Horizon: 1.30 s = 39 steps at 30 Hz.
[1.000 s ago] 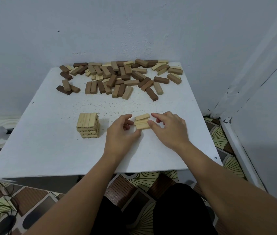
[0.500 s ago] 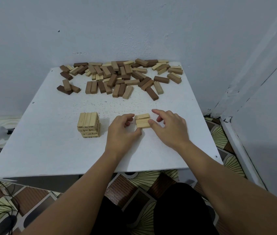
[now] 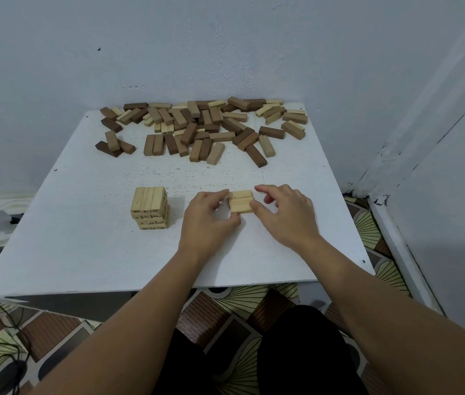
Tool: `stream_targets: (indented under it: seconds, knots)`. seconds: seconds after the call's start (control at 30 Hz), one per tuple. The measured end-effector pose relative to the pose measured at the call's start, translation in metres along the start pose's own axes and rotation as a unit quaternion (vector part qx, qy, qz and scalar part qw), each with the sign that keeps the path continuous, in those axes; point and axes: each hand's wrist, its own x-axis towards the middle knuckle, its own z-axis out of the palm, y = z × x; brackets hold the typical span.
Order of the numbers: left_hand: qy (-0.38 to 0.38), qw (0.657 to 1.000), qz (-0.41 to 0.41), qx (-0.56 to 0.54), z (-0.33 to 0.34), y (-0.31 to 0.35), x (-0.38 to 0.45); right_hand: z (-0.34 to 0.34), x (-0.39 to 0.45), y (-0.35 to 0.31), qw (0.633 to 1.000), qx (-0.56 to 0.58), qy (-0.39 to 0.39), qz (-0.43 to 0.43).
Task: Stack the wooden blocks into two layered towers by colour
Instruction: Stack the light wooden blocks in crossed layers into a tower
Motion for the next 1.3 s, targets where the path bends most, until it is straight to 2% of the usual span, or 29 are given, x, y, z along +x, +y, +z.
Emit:
stream_targets:
  seconds: [0.17, 0.63, 0.83, 1.3]
  knots:
    - [0.026, 1.0, -0.014, -0.003, -0.0034, -0.0008, -0.0053, 0.0006, -0.0061, -0.0003, 0.997, 0.057, 0.052, 0.022]
    - [0.013, 0.999, -0.031, 0.006, -0.0021, -0.0041, -0.0007, -0.0018, -0.008, -0.0049, 0.997, 0.056, 0.043, 0.012]
    - [0.015, 0.999, -0.03, 0.001, -0.0022, -0.0062, -0.0002, -0.0032, -0.0082, -0.0059, 0.995, 0.079, 0.062, 0.03]
    - [0.012, 0.999, -0.029, 0.011, -0.0027, -0.0057, 0.0006, -0.0009, -0.0069, -0.0044, 0.998, 0.054, 0.042, 0.002]
